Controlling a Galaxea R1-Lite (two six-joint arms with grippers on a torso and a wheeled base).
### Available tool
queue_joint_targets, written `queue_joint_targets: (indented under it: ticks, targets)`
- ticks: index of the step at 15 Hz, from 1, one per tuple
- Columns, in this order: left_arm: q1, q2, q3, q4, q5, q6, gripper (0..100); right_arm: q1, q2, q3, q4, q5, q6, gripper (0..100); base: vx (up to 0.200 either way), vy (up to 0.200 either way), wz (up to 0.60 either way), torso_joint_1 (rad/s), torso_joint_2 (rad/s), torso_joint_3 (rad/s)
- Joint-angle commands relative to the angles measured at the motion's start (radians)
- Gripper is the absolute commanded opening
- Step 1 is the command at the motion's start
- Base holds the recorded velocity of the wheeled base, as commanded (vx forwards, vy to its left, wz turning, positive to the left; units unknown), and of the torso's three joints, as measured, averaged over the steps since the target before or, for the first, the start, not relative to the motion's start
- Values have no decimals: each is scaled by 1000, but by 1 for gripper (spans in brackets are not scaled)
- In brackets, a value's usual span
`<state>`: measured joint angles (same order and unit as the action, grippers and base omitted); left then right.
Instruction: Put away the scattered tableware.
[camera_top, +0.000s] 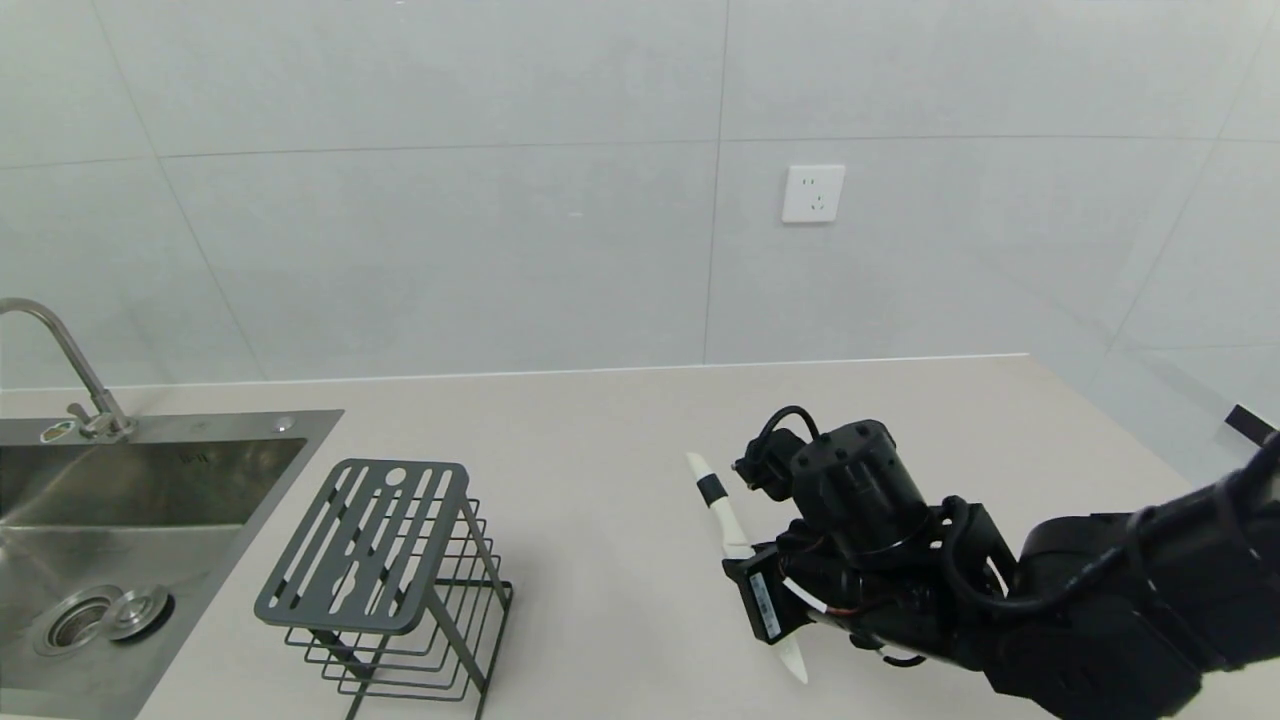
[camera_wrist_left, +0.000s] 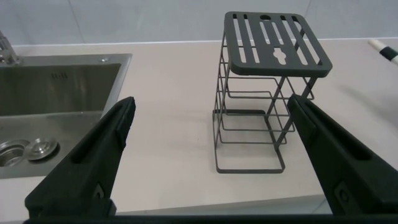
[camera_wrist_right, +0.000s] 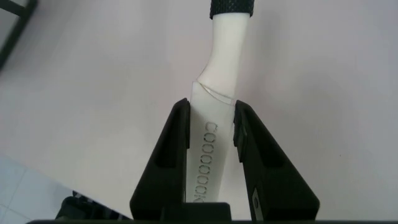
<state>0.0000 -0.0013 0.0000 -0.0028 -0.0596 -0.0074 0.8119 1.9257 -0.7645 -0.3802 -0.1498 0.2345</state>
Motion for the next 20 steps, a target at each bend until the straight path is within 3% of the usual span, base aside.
queue_joint_targets:
  ticks: [1, 5, 8, 9, 10, 11, 12, 13, 15, 16, 17, 19, 20]
  targets:
    - [0, 1, 0, 0, 0, 0, 100, 50, -48, 14, -23, -1, -1, 0, 0, 0, 0, 0, 0, 0]
    - [0, 1, 0, 0, -2, 3, 100, 118, -82, 53, -72, 32, -3, 0, 0, 0, 0, 0, 0, 0]
    - [0, 1, 0, 0, -16, 11, 100, 128, -136, 113, -152, 128, -37, 0, 0, 0, 0, 0, 0, 0]
    - [0, 1, -3, -33, -36, 35, 100, 127, -152, 117, -177, 157, -37, 0, 0, 0, 0, 0, 0, 0]
    - [0, 1, -77, -157, -40, 20, 100, 127, -163, 122, -186, 173, -37, 0, 0, 0, 0, 0, 0, 0]
    - [6, 32, -146, -218, -62, 18, 100, 125, -172, 122, -195, 193, -38, 0, 0, 0, 0, 0, 0, 0]
    - [-3, 72, -184, -220, -112, 14, 100, 125, -174, 122, -215, 217, -47, 0, 0, 0, 0, 0, 0, 0]
    - [-26, 83, -186, -212, -158, -3, 100, 127, -174, 122, -233, 245, -67, 0, 0, 0, 0, 0, 0, 0]
    - [-80, 119, -196, -191, -243, -103, 100, 125, -177, 123, -259, 279, -98, 0, 0, 0, 0, 0, 0, 0]
    - [-80, 119, -196, -191, -243, -103, 100, 125, -177, 123, -259, 279, -98, 0, 0, 0, 0, 0, 0, 0]
    - [-129, 202, -212, -172, -333, -167, 100, 127, -200, 129, -287, 340, -101, 0, 0, 0, 0, 0, 0, 0]
    - [-176, 297, -241, -174, -445, -197, 100, 127, -229, 166, -325, 417, -99, 0, 0, 0, 0, 0, 0, 0]
    - [-189, 322, -249, -174, -474, -215, 100, 127, -232, 175, -338, 432, -99, 0, 0, 0, 0, 0, 0, 0]
